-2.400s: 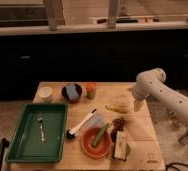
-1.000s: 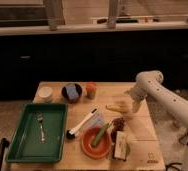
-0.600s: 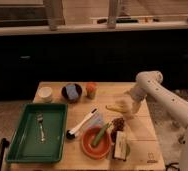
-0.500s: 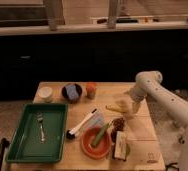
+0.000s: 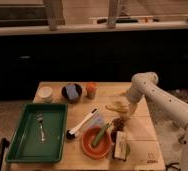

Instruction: Place banana in tray

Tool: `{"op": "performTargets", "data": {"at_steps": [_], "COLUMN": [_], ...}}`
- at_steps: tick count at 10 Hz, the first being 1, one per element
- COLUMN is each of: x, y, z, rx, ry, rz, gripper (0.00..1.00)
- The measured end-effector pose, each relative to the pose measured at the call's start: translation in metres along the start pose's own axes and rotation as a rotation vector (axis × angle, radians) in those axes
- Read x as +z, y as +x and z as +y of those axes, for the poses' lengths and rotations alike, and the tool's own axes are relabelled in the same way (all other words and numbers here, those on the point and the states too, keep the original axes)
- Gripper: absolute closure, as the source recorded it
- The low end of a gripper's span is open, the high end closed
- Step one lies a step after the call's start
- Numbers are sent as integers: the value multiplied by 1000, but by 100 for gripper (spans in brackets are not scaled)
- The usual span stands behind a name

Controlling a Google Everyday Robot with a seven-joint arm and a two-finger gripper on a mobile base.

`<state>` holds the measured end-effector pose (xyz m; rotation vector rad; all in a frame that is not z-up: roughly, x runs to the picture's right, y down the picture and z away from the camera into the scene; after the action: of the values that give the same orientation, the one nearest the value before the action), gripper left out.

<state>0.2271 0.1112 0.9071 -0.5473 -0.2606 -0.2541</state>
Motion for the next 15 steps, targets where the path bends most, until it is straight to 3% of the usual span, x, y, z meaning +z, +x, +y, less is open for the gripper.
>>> {"op": "performTargets", "data": {"at_steps": [8,15], "x": [18,21], "y": [-31,-37], "z": [-3,-11], "rx": [-75,-97], "ry": [-38,-35], "rz": [-25,-24], "gripper": [21,88]}}
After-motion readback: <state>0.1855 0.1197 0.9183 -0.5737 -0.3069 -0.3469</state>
